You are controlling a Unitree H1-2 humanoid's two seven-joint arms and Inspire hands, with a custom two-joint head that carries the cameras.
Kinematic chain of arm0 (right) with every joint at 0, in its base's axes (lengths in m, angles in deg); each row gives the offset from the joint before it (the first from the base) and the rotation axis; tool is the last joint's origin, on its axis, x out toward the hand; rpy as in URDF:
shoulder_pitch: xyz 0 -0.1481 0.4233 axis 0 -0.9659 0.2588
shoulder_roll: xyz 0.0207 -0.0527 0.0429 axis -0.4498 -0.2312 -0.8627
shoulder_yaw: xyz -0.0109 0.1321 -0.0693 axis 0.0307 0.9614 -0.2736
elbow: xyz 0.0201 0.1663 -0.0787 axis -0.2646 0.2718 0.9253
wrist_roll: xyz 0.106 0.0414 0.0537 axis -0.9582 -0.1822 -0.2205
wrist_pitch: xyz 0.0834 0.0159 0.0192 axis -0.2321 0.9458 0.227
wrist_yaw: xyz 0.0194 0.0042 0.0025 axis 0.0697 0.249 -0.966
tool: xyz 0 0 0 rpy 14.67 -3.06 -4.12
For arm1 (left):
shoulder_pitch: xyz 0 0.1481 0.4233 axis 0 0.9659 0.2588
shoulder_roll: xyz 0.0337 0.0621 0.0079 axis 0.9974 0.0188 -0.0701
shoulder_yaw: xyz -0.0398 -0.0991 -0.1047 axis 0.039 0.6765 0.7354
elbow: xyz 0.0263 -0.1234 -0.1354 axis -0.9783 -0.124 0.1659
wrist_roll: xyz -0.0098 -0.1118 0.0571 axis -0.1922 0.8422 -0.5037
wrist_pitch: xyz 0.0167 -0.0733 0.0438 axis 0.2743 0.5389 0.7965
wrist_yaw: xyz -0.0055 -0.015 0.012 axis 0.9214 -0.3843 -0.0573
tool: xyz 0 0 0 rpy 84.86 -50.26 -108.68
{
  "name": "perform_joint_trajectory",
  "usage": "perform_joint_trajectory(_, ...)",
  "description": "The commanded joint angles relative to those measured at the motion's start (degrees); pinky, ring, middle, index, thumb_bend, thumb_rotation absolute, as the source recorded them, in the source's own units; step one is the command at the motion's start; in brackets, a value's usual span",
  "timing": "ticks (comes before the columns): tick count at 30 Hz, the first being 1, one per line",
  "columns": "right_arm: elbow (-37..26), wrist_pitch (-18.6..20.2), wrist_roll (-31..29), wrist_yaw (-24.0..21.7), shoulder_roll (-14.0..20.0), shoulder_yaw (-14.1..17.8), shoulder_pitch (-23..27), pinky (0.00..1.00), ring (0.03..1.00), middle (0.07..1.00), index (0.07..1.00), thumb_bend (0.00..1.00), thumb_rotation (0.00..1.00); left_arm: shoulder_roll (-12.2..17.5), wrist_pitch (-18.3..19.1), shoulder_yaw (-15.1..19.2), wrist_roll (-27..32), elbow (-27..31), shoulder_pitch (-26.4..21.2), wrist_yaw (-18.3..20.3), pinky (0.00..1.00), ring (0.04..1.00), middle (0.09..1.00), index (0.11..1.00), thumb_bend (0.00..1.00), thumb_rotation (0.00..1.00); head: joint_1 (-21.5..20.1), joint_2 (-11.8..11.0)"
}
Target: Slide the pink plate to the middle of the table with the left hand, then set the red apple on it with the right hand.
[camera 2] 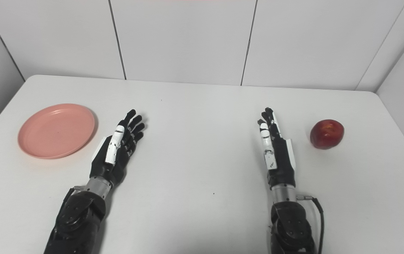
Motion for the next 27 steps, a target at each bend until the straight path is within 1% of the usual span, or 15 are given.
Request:
perform_joint_trajectory(1,0.0,-0.9,-0.1,0.0,-0.3,-0.1,-0.5,0.99,0.925,0.955,0.968,0.17,1.0,0.3,-0.5,-0.4,-0.3,0.5,-0.5,0.1,0.99,0.967,0.975,0.959,0.37,1.0,0.0,0.1)
perform_joint_trajectory(8,0.1,-1.0,0.0,0.3,-0.5,0.0,-0.5,0.99,0.92,0.948,0.963,0.17,1.0,0.3,0.1,-0.3,0.0,0.9,-0.5,0.1,0.99,0.969,0.976,0.959,0.37,1.0,0.0,0.1)
perform_joint_trajectory(11,0.0,-0.7,-0.1,0.3,-0.5,0.0,-0.5,0.99,0.922,0.948,0.962,0.17,1.0,0.5,-0.6,-0.3,0.0,0.3,-0.6,0.4,0.99,0.971,0.978,0.961,0.38,1.0,0.1,0.0)
perform_joint_trajectory(20,0.1,-1.2,-0.6,-0.1,-0.4,0.0,-0.5,0.98,0.925,0.955,0.972,0.16,1.0,0.3,-0.3,-0.1,0.2,0.4,-0.6,0.3,1.0,0.971,0.978,0.961,0.37,1.0,0.1,0.1)
perform_joint_trajectory(27,0.4,-1.4,-0.7,0.0,-0.5,0.1,-0.4,0.98,0.924,0.951,0.964,0.18,1.0,0.4,0.0,-0.2,0.3,0.8,-0.5,0.3,1.0,0.972,0.98,0.962,0.37,1.0,0.2,0.1)
